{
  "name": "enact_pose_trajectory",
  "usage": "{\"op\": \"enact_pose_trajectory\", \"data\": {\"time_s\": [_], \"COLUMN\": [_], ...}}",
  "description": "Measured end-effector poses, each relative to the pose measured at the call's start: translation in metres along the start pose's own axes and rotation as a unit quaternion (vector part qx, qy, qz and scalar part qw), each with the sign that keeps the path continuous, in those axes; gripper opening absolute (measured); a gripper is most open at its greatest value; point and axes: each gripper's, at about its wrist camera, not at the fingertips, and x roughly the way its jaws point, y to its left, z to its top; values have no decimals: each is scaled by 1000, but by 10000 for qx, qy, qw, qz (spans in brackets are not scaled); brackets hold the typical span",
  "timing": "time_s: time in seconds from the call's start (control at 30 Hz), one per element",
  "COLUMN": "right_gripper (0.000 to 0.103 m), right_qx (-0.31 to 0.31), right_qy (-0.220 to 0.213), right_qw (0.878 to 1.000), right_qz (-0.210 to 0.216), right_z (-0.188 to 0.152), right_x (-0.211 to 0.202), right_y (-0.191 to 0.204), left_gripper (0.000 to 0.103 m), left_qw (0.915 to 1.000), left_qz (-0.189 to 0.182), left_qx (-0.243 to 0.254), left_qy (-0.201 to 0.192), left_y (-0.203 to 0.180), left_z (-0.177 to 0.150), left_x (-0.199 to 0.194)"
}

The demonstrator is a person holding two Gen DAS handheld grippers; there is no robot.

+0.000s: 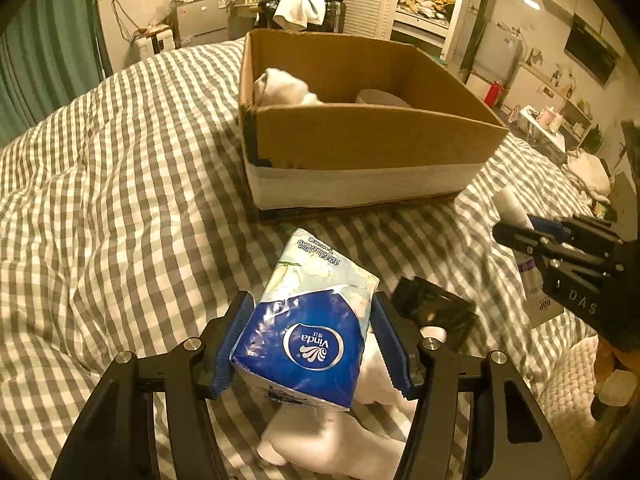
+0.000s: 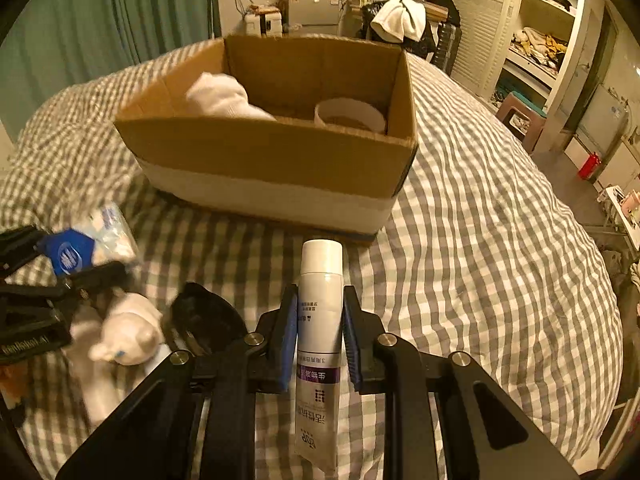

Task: Organize objects
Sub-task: 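Carry tissue pack and spray can over the box and release both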

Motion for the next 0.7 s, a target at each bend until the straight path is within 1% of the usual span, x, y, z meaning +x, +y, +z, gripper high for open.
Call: {"op": "enact_pose_trajectory", "data": {"time_s": [0.13,0.23,0.43,0.53,0.7], "right_gripper": [20,20,20,20,20], "right_qx": [6,35,16,-40,-76], "right_qy": [-172,-284,-571,-756,-1060], "right_qw": [9998,9995,9980,9968,9940], "right_qz": [68,142,258,246,257], "right_z": [8,11,21,29,44], "right_x": [-15,-30,-59,-75,-98], "right_y": [0,6,10,11,12], "left_gripper": [62,62,62,62,62], "left_qw": [10000,9999,9991,9982,9966], "left_qz": [65,33,28,64,170], "left_qx": [18,2,47,99,192], "left_qy": [-40,-102,-412,-586,-789], "left_y": [-11,-16,-24,-28,-29], "left_z": [3,9,27,37,58], "left_x": [-16,-31,-66,-82,-99]}}
